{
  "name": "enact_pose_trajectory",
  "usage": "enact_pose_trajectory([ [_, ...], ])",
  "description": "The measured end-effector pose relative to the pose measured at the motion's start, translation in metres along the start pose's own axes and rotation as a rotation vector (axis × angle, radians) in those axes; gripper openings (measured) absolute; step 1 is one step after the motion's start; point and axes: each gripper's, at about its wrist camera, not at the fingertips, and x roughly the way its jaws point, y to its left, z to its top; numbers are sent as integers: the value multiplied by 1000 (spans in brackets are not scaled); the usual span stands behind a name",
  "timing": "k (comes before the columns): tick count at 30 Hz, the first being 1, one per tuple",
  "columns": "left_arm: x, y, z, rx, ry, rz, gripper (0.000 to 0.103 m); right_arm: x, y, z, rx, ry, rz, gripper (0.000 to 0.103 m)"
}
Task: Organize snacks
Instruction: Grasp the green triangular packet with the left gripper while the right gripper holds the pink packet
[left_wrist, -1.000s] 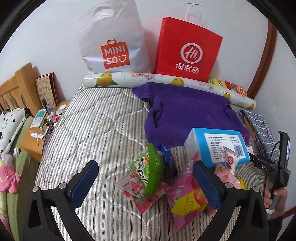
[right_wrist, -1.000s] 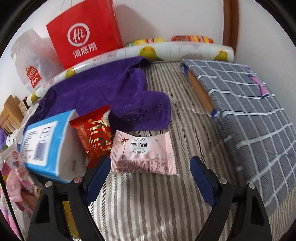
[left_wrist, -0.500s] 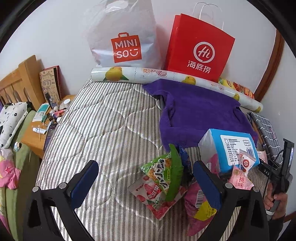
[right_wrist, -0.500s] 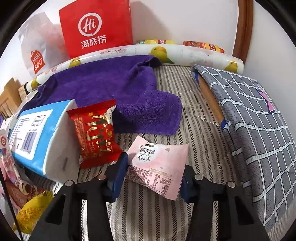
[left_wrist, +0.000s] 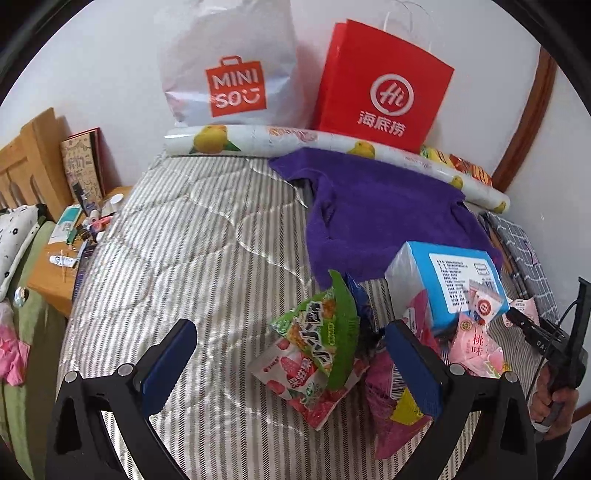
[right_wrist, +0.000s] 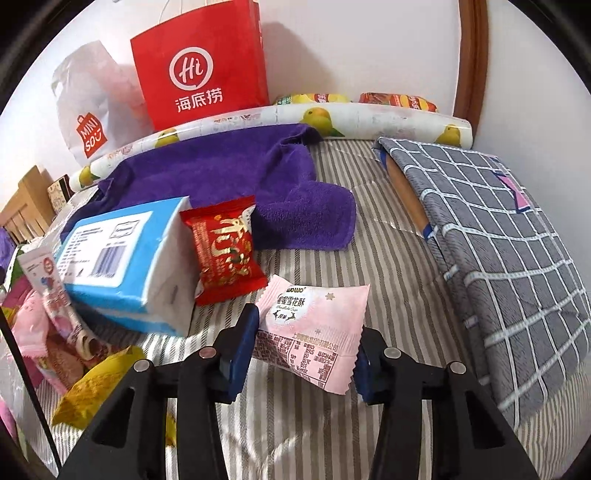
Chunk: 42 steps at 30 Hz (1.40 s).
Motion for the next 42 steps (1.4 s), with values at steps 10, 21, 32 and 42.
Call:
enact_pose_trajectory([
  [10,21,-9,1,32,50,-52,80,-23,-3,-16,12,6,-28,46],
  [21,15,18,-4,-7,55,-40,82,-25,-3,-20,22,11,-29,46],
  [32,26,18,-5,-7,79,-66,81,-23,3,-21,18,14,-10,46],
  [42,53,2,4,11,112,-125,51,-30,-2,-27,35,26,-30,46],
])
